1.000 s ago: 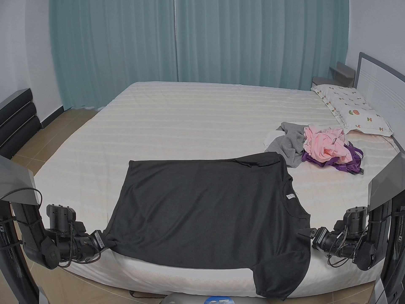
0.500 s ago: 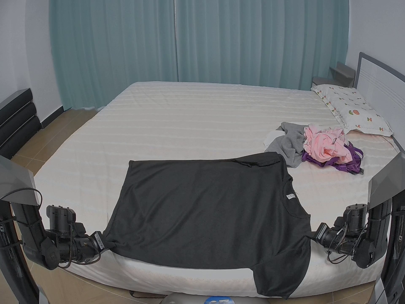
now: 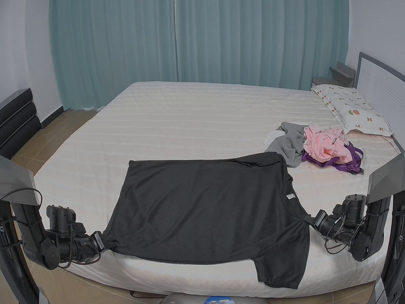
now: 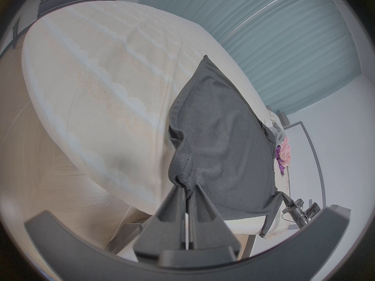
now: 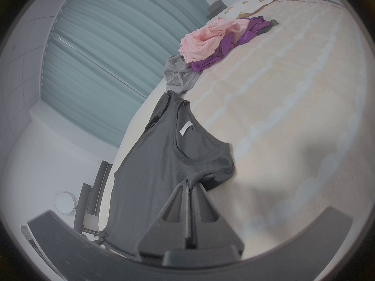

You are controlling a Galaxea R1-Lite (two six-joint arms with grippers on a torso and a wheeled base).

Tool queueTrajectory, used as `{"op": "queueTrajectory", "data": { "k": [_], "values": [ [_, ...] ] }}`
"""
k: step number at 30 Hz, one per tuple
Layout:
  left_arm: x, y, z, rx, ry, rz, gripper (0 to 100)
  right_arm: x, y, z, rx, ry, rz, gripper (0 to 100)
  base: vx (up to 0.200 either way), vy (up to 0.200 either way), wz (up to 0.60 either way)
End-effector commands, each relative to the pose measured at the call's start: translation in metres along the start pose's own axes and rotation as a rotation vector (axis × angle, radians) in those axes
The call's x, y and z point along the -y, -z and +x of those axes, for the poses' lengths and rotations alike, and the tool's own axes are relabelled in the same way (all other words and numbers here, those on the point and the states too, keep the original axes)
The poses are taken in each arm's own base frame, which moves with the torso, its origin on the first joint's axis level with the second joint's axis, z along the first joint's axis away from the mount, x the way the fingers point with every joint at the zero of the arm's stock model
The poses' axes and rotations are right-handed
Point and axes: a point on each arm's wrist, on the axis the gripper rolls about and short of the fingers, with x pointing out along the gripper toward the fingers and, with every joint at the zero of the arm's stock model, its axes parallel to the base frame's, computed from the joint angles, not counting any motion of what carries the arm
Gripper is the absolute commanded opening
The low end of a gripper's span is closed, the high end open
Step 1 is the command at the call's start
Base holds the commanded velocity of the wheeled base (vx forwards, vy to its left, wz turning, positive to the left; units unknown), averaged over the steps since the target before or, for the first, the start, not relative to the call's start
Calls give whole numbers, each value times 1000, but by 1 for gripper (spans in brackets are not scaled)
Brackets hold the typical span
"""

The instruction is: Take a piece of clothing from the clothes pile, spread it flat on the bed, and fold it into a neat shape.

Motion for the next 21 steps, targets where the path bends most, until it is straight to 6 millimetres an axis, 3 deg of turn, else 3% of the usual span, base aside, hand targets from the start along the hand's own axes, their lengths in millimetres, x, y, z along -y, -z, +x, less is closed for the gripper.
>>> {"op": "queueTrajectory", "data": {
  "k": [1,2,3,10,16,21],
  "values": [
    [0,0,0,-1,-2,-1,0,-1,-2,8,11,-23,-9,0,0,0,0],
    [0,0,0,-1,-2,-1,0,-1,0,7,1,-26,-9,0,0,0,0],
    [0,0,0,0,-1,-1,0,-2,0,8,-4,-28,-10,100,0,0,0],
    [0,0,0,-2,-1,-1,0,0,-4,2,10,-27,-2,100,0,0,0],
    [0,0,0,-2,-1,-1,0,-2,-12,-28,-5,-69,-1,100,0,0,0],
    [0,0,0,-2,-1,-1,0,3,2,-50,-85,-51,-45,100,0,0,0]
  ]
}}
